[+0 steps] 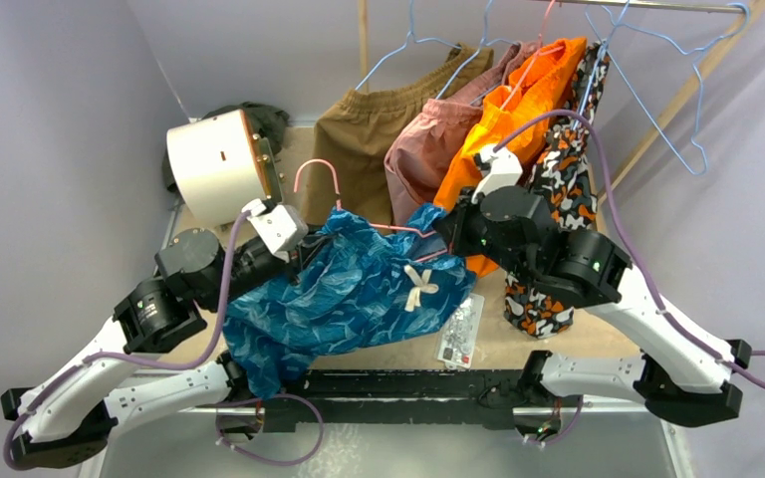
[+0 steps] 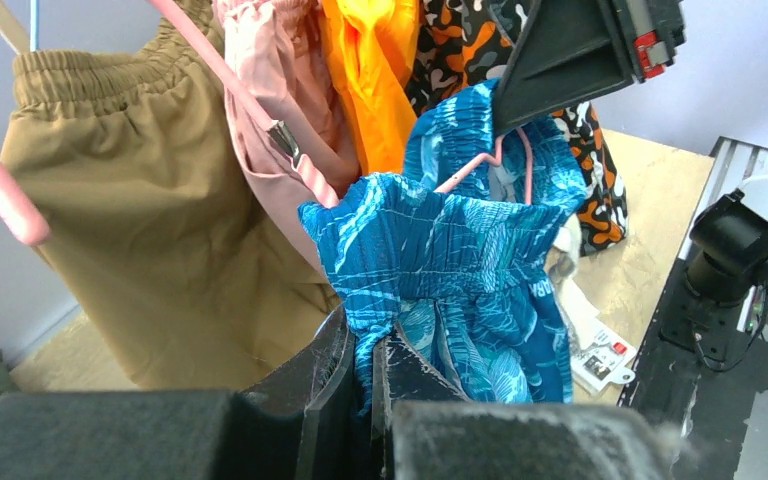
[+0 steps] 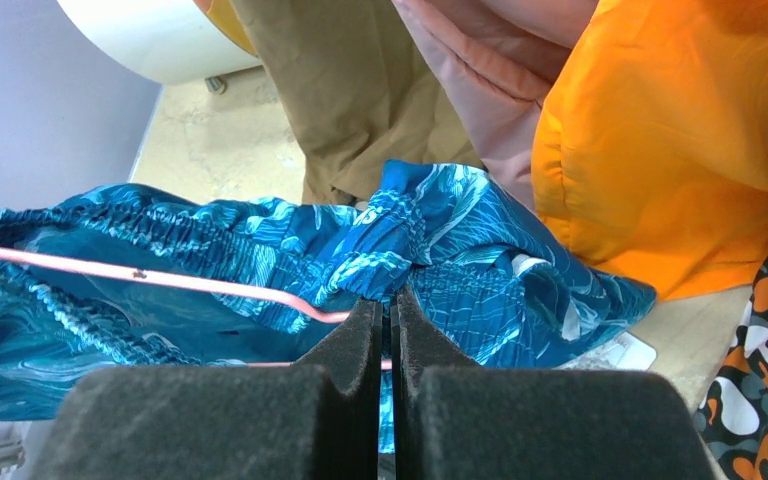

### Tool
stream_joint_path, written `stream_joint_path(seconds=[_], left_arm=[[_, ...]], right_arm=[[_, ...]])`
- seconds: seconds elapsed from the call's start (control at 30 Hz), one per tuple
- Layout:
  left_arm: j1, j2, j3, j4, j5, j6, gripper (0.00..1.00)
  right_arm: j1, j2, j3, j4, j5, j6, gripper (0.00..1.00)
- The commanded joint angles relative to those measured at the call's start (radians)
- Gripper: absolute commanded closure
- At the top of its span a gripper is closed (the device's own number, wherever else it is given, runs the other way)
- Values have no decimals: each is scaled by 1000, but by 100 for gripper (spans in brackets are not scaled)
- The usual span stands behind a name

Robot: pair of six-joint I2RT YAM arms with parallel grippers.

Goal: Place the shorts on the hanger
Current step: Hang the shorts on the hanger.

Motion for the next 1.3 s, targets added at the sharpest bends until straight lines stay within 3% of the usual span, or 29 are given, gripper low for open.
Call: stream_joint_path(seconds=[0.0,0.3,0.5,0.83,1.1,1.27], left_arm=[[2,-2,-9,155,-2,-41,100],[2,-33,28,-14,-211,95,100],[2,-9,46,-67,-256,105,100],[2,41,43,-6,-159,64,100],[2,58,-35,224,-34,-38,100],[2,62,-94,339,27,-108,100]], right_arm=[[3,24,61,32,-25,35,100],[3,-29,65,-157,172,120,100],[2,-10,33,-192,167,152,100],[3,-5,54,24,-87,110,100],[3,27,22,329,-323,91,100],[2,54,-3,413,-312,86,100]])
